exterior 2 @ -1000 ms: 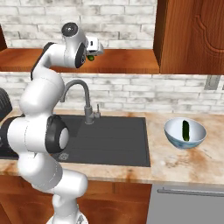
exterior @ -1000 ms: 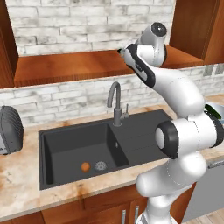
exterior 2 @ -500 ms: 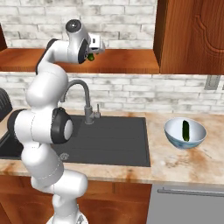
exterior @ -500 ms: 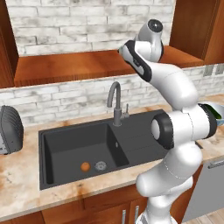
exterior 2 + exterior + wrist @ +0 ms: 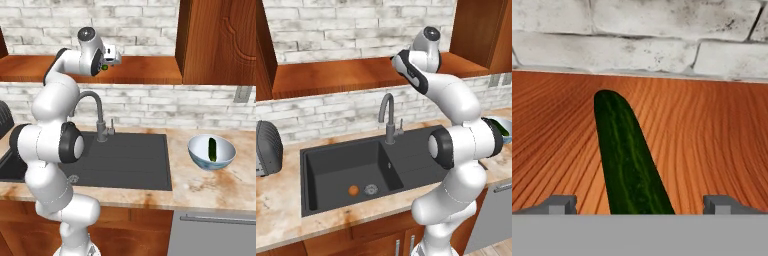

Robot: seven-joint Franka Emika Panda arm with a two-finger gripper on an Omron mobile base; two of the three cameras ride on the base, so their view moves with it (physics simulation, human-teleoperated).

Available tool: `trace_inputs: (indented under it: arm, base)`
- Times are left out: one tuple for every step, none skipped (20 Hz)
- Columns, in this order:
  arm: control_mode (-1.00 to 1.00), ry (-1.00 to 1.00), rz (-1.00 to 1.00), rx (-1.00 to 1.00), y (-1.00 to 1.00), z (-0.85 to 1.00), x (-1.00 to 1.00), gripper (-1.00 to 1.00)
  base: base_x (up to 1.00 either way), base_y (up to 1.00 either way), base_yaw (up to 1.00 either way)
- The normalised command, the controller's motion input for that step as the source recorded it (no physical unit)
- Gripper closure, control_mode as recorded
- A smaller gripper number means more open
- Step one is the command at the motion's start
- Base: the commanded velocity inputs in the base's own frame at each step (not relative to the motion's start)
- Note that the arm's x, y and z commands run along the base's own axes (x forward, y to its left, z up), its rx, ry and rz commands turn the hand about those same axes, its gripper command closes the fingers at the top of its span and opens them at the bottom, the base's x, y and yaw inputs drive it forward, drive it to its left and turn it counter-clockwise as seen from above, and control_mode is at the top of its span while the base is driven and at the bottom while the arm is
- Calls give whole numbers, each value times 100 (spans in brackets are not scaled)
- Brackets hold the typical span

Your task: Pick the cucumbers from the cabinet and place them in one bowl. Pick the tangerine from the sink and place it in the other bowl.

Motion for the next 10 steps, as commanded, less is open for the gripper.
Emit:
trace_inputs:
  arm:
    - [-100, 1, 0, 0, 0, -15, 0, -100]
    - [-100, 2, 0, 0, 0, 0, 0, -100]
    - [-100, 0, 0, 0, 0, 0, 0, -100]
    - [-100, 0, 0, 0, 0, 0, 0, -100]
    - [-100, 0, 0, 0, 0, 0, 0, -100]
    - [-100, 0, 0, 0, 0, 0, 0, -100]
    - [-100, 0, 0, 0, 0, 0, 0, 100]
    - [-100, 0, 0, 0, 0, 0, 0, 100]
    - [-100, 0, 0, 0, 0, 0, 0, 100]
    - [-100, 0, 0, 0, 0, 0, 0, 100]
  base:
    - [0, 0, 0]
    - [0, 0, 0]
    - [0, 0, 0]
    - [0, 0, 0]
    - [0, 0, 0]
    - [0, 0, 0]
    - [0, 0, 0]
    - [0, 0, 0]
    - [0, 0, 0]
    - [0, 0, 0]
